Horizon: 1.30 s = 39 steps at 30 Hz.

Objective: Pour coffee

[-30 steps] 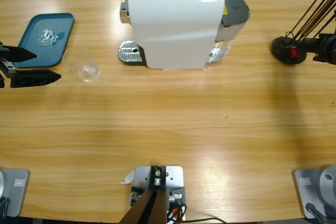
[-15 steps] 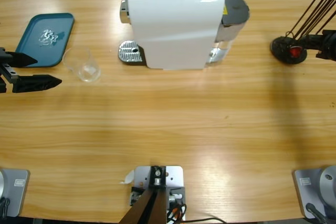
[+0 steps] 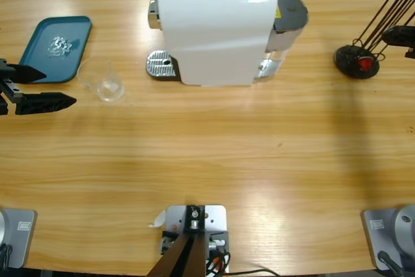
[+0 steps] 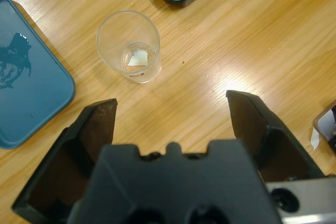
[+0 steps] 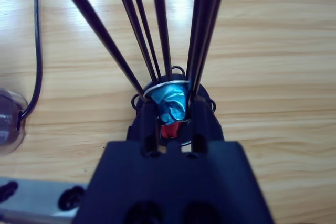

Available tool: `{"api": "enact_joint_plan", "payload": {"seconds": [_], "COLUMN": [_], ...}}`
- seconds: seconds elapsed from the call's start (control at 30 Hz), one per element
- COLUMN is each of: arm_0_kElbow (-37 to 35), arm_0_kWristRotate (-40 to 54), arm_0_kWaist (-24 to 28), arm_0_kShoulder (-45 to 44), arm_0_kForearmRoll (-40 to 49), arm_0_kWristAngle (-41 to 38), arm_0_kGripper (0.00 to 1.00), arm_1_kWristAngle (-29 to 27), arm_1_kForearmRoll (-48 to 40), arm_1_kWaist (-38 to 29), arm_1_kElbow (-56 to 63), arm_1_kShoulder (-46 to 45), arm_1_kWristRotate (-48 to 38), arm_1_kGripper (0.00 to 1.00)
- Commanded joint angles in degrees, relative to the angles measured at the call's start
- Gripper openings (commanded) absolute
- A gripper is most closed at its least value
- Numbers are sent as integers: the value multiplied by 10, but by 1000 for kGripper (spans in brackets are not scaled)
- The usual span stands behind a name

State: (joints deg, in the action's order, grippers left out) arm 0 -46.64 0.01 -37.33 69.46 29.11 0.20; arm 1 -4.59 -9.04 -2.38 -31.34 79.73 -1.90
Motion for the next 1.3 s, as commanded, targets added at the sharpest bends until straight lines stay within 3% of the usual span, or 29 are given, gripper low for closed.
{"api": "enact_joint_plan", "payload": {"seconds": [0.03, 0.83, 1.03, 1.3], "arm_0_kElbow": [19, 28, 31, 32], "arm_0_kWristRotate": [-6, -8, -9, -6], "arm_0_kWaist": [6, 6, 6, 6], "arm_0_kShoulder": [-13, -18, -18, -58], "arm_0_kForearmRoll": [-6, -6, -12, -12], "arm_0_kWristAngle": [-6, -7, -7, -20], "arm_0_kGripper": [904, 904, 904, 904], "arm_1_kWristAngle": [-4, -8, 181, 368], "arm_1_kForearmRoll": [28, 135, 149, 158], "arm_1_kWaist": [-3, -14, -73, -150], "arm_1_kElbow": [-64, -186, -175, -169], "arm_1_kShoulder": [-54, -111, -147, -136], "arm_1_kWristRotate": [18, 30, 85, 186], "arm_1_kGripper": [98, 98, 98, 98]}}
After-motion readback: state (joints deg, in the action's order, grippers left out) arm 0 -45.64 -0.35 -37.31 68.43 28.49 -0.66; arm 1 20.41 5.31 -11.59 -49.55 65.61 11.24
